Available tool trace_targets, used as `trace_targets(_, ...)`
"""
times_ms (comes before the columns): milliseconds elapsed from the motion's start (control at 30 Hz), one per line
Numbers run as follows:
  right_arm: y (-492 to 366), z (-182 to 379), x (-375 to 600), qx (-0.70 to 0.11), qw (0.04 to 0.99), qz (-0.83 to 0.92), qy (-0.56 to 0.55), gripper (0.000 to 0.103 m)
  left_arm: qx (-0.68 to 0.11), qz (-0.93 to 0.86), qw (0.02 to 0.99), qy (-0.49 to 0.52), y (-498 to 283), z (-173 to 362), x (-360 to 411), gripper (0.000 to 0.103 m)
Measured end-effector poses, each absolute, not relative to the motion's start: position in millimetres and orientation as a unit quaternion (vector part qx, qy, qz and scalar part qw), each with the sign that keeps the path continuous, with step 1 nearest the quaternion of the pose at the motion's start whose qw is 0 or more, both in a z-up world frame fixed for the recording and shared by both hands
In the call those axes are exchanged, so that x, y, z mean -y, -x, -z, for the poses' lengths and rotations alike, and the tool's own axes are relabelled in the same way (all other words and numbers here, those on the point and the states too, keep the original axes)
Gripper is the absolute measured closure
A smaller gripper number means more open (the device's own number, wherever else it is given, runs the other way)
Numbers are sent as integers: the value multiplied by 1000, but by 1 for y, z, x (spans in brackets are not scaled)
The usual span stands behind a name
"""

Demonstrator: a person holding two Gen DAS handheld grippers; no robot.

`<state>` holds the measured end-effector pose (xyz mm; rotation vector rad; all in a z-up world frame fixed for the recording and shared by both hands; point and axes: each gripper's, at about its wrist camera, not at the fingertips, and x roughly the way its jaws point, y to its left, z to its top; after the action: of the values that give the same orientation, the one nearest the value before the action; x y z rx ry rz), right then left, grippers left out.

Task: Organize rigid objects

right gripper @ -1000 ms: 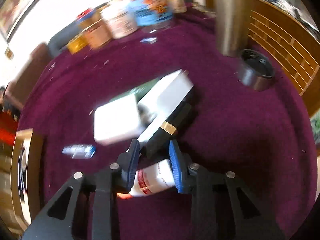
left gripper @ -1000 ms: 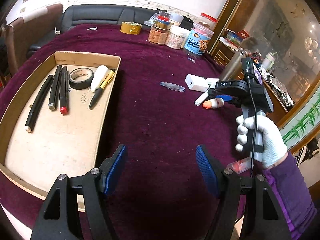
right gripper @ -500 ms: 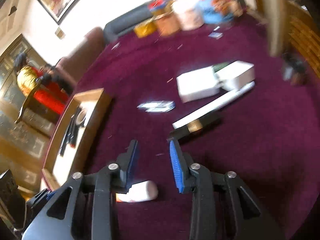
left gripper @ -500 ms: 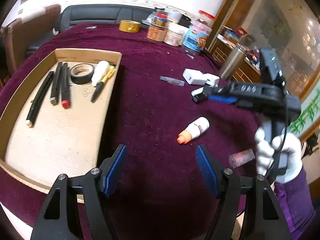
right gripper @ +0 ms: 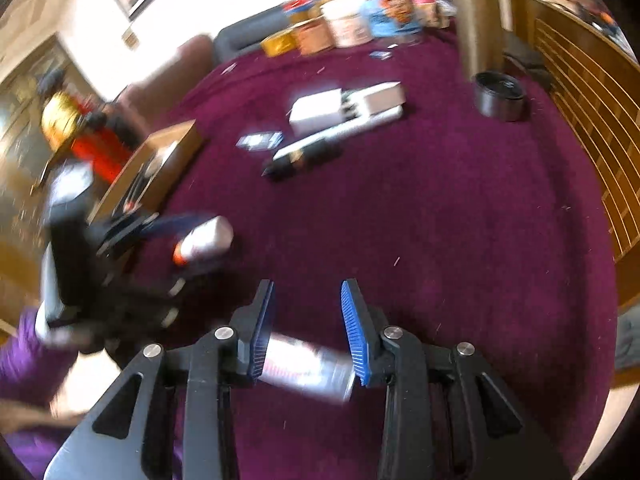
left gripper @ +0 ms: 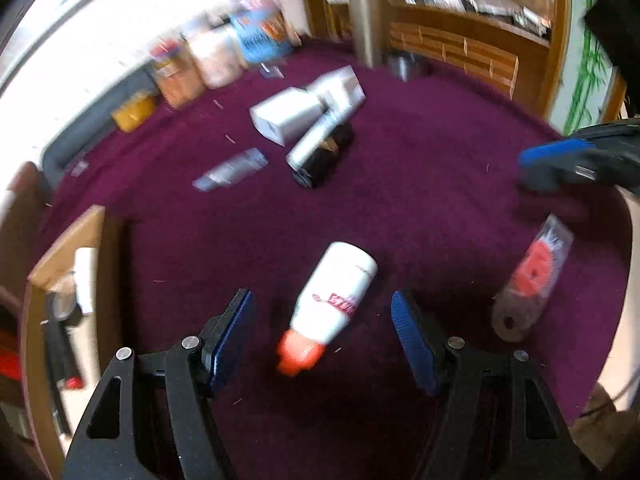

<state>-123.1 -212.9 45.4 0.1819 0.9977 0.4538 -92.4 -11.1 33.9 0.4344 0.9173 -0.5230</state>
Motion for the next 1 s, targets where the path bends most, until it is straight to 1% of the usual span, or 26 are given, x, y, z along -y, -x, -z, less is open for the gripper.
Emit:
trace_targets(33, 127, -44, 210, -476, 847, -226, -75, 71, -431, 256, 843, -194, 92, -35, 11, 58)
trace_targets(67, 129, -42, 207, -478, 844, -233, -66, 71, -445, 272, 835, -175, 89, -35, 11, 76)
trace_targets(100, 130, -41, 203, -480, 842, -241, -55, 71, -454, 274, 833, -159, 88, -36, 9, 79)
trace_targets(233, 137, -37, 187, -483, 833, -270, -6, 71, -448, 261, 845, -131, 94, -41, -4, 79)
trace_targets(400, 154, -34, 155, -482, 817, -292, 123, 70, -434, 263, 859, -72, 107, -68, -38, 80)
trace_targets(433, 156, -33, 149, -478, 816, -288, 153, 68, -430, 264, 861, -58, 110, -73, -46, 80)
trace_targets(500, 157, -31, 140, -470, 815, -272, 201, 54, -422, 264, 866, -35, 117, -83, -61, 80)
trace_targets(533, 156, -29, 137, -467, 815, -263, 221, 54, -418, 263, 869, -26, 119, -86, -68, 80)
trace_targets(667, 146, -19, 133, -475, 806, -242, 255, 54, -406, 254, 878, 4, 129, -95, -92, 80)
trace_targets(733, 138, -20, 139, -485, 808, -250, 222, 54, -401, 241, 884, 15, 134, -97, -106, 80)
trace_targets(767, 132, -21, 144, -495, 810, -247, 195, 59, -400, 236, 885, 20, 134, -97, -110, 80)
trace_targets(800, 129, -21, 147, -497, 813, -243, 180, 72, -399, 230, 887, 27, 135, -97, -117, 80)
trace_targets(833, 127, -20, 147, -501, 813, -245, 165, 76, -398, 223, 889, 35, 136, -96, -125, 80)
trace_targets(867, 125, -20, 149, -506, 814, -244, 146, 78, -399, 215, 890, 44, 137, -95, -132, 80)
trace_targets(1000, 123, -22, 158, -508, 824, -239, 79, 78, -396, 185, 897, 69, 139, -92, -159, 80)
